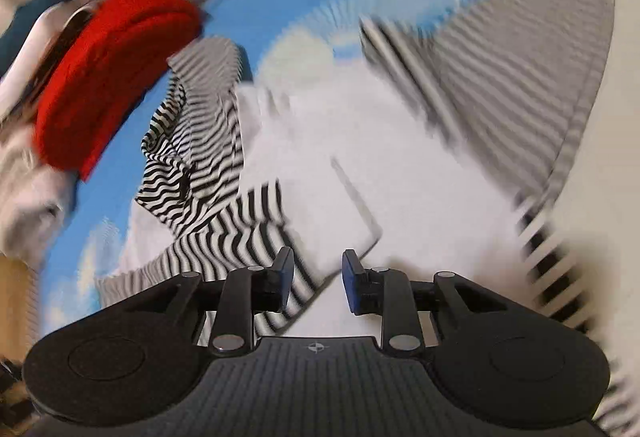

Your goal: Fold small clothes

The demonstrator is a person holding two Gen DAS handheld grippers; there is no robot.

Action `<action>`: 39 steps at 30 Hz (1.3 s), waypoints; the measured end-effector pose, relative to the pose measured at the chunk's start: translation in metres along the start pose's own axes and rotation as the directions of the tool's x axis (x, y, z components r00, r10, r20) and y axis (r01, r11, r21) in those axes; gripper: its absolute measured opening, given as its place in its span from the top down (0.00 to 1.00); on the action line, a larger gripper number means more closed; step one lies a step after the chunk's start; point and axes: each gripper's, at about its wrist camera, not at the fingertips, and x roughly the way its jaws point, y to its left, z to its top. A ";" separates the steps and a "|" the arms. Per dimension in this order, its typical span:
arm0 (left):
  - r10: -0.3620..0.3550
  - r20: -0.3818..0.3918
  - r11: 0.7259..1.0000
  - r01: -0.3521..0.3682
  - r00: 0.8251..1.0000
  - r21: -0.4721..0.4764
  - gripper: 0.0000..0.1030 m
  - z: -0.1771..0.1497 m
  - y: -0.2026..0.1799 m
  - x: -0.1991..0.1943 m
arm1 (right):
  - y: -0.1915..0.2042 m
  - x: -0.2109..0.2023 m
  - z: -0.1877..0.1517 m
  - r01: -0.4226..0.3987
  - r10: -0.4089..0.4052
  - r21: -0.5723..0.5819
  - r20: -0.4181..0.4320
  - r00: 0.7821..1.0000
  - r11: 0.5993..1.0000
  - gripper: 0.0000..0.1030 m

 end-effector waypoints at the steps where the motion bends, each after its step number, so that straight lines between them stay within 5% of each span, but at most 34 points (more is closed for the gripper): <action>1: 0.004 -0.009 1.000 -0.004 1.000 0.003 0.68 0.002 0.002 0.005 | -0.003 0.008 0.000 0.012 -0.011 0.033 -0.021 1.000 0.999 0.72; 7: 0.092 -0.051 0.994 -0.089 0.994 0.062 0.68 0.002 0.010 0.037 | -0.015 0.046 0.001 0.030 -0.016 0.181 -0.079 0.997 0.983 0.72; 9: 0.107 -0.079 0.991 -0.101 0.991 0.083 0.68 -0.002 0.013 0.052 | -0.014 0.050 0.003 0.033 -0.023 0.181 -0.057 0.998 0.983 0.95; 12: 0.126 -0.114 0.987 -0.113 0.985 0.113 0.68 -0.008 0.016 0.067 | -0.008 0.034 0.007 0.020 -0.030 0.142 0.068 0.997 0.990 0.98; 16: 0.109 -0.128 0.983 -0.087 0.986 0.163 0.68 -0.016 0.011 0.073 | 0.022 -0.009 0.008 -0.045 0.048 -0.020 0.260 0.965 0.999 0.98; 18: 0.112 -0.147 0.970 -0.076 0.983 0.232 0.68 -0.023 0.007 0.079 | 0.013 -0.008 0.007 0.038 -0.040 0.012 0.239 0.970 0.999 0.98; 20: 0.189 -0.186 0.943 -0.125 0.964 0.309 0.68 -0.033 0.008 0.093 | -0.007 0.009 0.007 0.149 -0.157 0.067 0.141 0.977 0.987 0.97; 23: 0.206 -0.205 0.948 -0.144 0.957 0.282 0.69 -0.037 0.016 0.094 | -0.031 0.014 0.005 0.266 -0.281 0.155 0.082 0.956 0.951 0.93; 27: 0.136 -0.138 0.946 -0.088 0.981 0.312 0.68 -0.037 0.000 0.075 | -0.012 -0.012 0.015 0.134 -0.143 0.052 0.278 0.950 0.990 0.89; 30: 0.184 -0.208 0.938 -0.108 0.961 0.330 0.68 -0.048 0.004 0.091 | -0.010 0.000 0.022 -0.006 0.003 0.012 0.194 0.981 1.000 0.71; 32: 0.207 -0.221 0.936 -0.127 0.953 0.329 0.68 -0.053 0.007 0.097 | -0.018 0.025 0.023 0.007 -0.008 0.038 0.028 1.000 0.999 0.68; 33: 0.211 -0.217 0.935 -0.132 0.953 0.329 0.68 -0.051 0.004 0.094 | -0.023 0.038 0.022 0.070 -0.069 0.029 -0.052 0.996 0.997 0.77; 39: 0.148 -0.080 0.926 -0.110 0.986 0.361 0.67 -0.040 -0.032 0.052 | -0.011 0.009 0.033 0.110 -0.105 -0.083 0.067 0.992 0.990 0.69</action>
